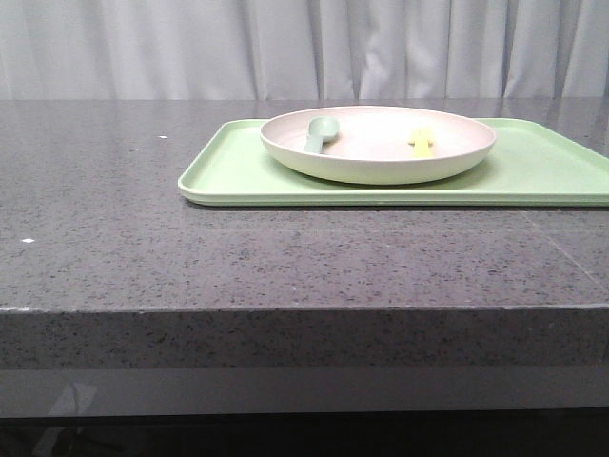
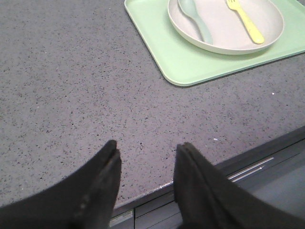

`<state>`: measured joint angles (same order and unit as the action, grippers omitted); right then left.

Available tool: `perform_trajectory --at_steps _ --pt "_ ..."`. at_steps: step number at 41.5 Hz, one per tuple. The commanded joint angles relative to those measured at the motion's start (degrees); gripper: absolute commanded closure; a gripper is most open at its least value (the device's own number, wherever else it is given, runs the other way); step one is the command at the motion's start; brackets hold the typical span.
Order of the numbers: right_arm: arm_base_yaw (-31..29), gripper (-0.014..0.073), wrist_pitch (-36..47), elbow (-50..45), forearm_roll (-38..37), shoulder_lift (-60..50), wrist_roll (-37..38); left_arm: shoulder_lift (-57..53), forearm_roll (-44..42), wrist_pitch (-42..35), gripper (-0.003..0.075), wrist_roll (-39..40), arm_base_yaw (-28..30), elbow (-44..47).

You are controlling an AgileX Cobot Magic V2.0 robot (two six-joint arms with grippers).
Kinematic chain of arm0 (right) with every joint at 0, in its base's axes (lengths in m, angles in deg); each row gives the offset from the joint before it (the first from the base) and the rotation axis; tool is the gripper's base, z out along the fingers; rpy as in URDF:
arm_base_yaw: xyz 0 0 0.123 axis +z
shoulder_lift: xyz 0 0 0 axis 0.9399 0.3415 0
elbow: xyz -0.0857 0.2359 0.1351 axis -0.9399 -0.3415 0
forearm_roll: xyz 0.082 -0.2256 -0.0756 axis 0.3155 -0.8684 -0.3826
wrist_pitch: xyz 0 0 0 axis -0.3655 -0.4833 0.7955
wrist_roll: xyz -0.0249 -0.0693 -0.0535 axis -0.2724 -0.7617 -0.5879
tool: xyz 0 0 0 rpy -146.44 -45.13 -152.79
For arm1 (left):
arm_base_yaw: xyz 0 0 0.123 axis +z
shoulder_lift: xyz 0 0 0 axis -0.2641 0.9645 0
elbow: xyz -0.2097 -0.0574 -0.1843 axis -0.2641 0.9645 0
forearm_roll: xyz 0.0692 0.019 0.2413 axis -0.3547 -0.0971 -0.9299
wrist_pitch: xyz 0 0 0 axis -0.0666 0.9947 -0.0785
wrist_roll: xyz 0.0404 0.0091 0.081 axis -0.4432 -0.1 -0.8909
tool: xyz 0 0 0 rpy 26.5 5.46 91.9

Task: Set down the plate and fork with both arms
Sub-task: 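Move the right gripper toward the yellow fork on the plate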

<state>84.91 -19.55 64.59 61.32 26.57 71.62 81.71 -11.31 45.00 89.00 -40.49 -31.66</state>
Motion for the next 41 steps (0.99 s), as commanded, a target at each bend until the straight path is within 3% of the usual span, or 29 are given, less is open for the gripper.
perform_trajectory --at_steps 1,6,27,36,41 --pt "1.42 0.0074 1.44 4.64 0.8 3.13 -3.19 0.27 0.21 -3.5 0.0439 -0.2 -0.32 -1.42" --pt "3.36 0.0074 1.19 7.74 2.14 7.23 -6.44 0.27 0.21 -3.5 0.0439 -0.2 -0.32 -1.42" --pt "4.47 0.0074 -2.04 21.51 5.13 23.27 -6.51 0.27 0.21 -3.61 0.0439 -0.2 -0.32 -1.42" --pt "4.47 0.0074 0.37 28.45 6.21 29.04 -6.51 0.27 0.21 -3.61 0.0439 -0.2 -0.32 -1.42" --pt "4.47 0.0074 -2.89 32.7 7.61 32.53 -6.29 0.27 0.21 -3.61 0.0439 -0.2 -0.32 -1.42"
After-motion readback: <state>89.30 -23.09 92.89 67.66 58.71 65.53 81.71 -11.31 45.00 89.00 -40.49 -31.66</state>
